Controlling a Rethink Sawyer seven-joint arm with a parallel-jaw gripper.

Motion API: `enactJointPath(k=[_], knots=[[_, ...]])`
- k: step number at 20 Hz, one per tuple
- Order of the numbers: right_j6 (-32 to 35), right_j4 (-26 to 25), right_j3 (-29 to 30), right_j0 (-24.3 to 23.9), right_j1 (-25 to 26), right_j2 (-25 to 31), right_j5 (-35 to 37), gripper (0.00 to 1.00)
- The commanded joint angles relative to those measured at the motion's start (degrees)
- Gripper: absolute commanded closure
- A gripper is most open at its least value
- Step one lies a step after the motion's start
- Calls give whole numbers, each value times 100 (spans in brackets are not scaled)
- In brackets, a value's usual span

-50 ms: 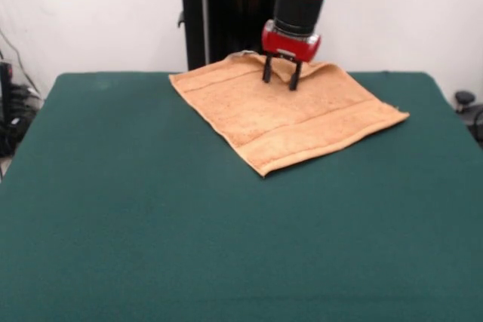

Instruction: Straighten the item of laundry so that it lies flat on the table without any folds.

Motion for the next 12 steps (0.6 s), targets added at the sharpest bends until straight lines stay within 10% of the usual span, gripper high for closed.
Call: enactJointPath(k=[1,12], knots=[[957,-78,-477,73,19,752,244,0],[1363,-565,-716,115,500,732,-1128,0]])
